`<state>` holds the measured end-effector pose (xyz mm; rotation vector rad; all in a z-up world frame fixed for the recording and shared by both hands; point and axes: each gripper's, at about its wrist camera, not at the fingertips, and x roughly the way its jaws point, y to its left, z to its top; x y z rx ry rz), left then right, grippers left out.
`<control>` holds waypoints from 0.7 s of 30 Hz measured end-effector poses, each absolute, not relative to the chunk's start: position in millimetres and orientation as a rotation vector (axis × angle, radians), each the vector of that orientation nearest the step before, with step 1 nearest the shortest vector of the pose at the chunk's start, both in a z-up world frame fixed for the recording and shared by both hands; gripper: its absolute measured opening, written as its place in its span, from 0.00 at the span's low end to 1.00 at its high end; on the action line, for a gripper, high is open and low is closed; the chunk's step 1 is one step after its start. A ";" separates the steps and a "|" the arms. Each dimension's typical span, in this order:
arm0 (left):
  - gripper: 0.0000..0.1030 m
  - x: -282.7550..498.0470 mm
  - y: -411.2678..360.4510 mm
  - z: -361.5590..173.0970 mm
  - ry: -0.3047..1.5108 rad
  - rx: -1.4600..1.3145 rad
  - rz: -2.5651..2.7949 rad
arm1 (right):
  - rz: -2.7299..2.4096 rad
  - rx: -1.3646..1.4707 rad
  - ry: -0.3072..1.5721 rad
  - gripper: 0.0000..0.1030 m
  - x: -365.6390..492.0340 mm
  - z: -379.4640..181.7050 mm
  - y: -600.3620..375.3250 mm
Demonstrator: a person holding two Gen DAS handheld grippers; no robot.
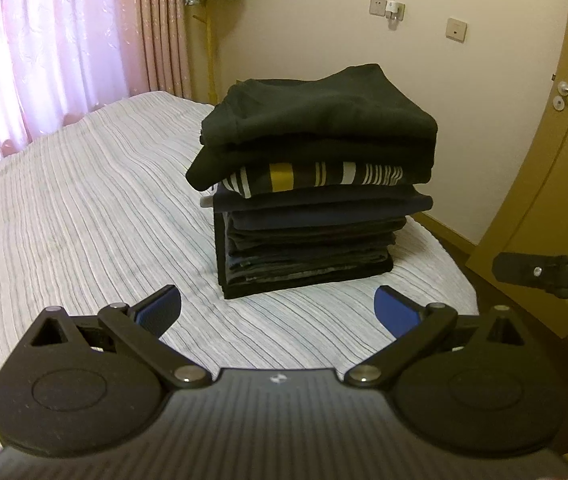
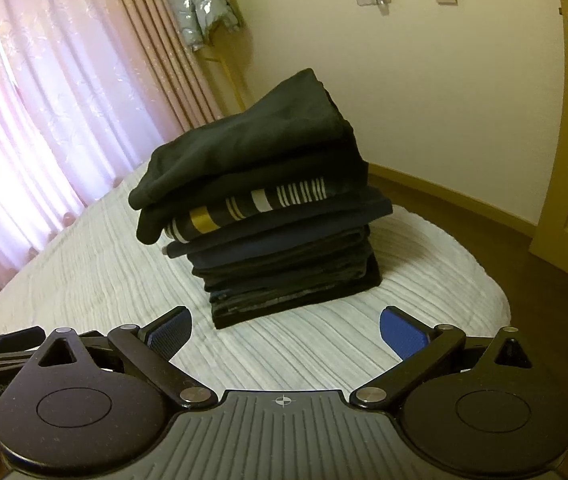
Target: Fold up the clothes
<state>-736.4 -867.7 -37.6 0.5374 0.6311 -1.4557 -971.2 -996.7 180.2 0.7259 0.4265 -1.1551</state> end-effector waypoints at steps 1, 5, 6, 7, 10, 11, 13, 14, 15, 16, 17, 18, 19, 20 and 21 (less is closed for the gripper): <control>0.98 -736.3 -867.8 -37.9 0.629 0.540 -1.455 | -1.156 0.726 0.427 1.00 -970.8 180.0 -997.0; 0.98 -734.7 -866.9 -38.9 0.630 0.543 -1.452 | -1.155 0.728 0.429 1.00 -968.5 179.7 -997.2; 0.98 -734.3 -866.7 -39.2 0.630 0.544 -1.452 | -1.154 0.726 0.429 1.00 -967.5 180.0 -996.9; 0.98 -733.9 -866.5 -39.4 0.630 0.545 -1.451 | -1.153 0.725 0.430 1.00 -966.5 180.3 -996.4; 0.98 -732.7 -865.8 -40.2 0.631 0.548 -1.449 | -1.150 0.711 0.434 1.00 -962.8 181.9 -995.0; 0.98 -732.3 -865.6 -40.4 0.631 0.549 -1.449 | -1.149 0.705 0.436 1.00 -961.4 182.5 -994.6; 0.98 -731.6 -865.1 -40.9 0.631 0.551 -1.448 | -1.147 0.695 0.439 1.00 -958.6 183.5 -993.8; 0.98 -731.2 -864.9 -41.2 0.631 0.552 -1.447 | -1.146 0.689 0.440 1.00 -957.4 184.0 -993.6; 0.98 -730.8 -864.7 -41.4 0.631 0.552 -1.447 | -1.144 0.683 0.442 1.00 -956.1 184.5 -993.4; 0.98 -730.5 -864.4 -41.6 0.632 0.553 -1.446 | -1.143 0.677 0.444 1.00 -954.8 184.9 -993.0; 0.98 -730.4 -863.9 -41.7 0.631 0.553 -1.446 | -1.142 0.672 0.446 1.00 -953.7 185.3 -992.5; 0.98 -730.4 -863.5 -41.7 0.631 0.552 -1.447 | -1.142 0.668 0.447 1.00 -952.8 185.5 -992.2; 0.99 -730.4 -863.1 -41.7 0.631 0.552 -1.447 | -1.142 0.664 0.451 1.00 -952.2 185.4 -992.0; 0.99 -730.7 -862.9 -41.7 0.632 0.551 -1.449 | -1.143 0.662 0.456 1.00 -951.5 185.3 -992.2; 0.99 -730.8 -862.8 -41.8 0.632 0.548 -1.450 | -1.145 0.660 0.460 1.00 -951.0 185.1 -992.6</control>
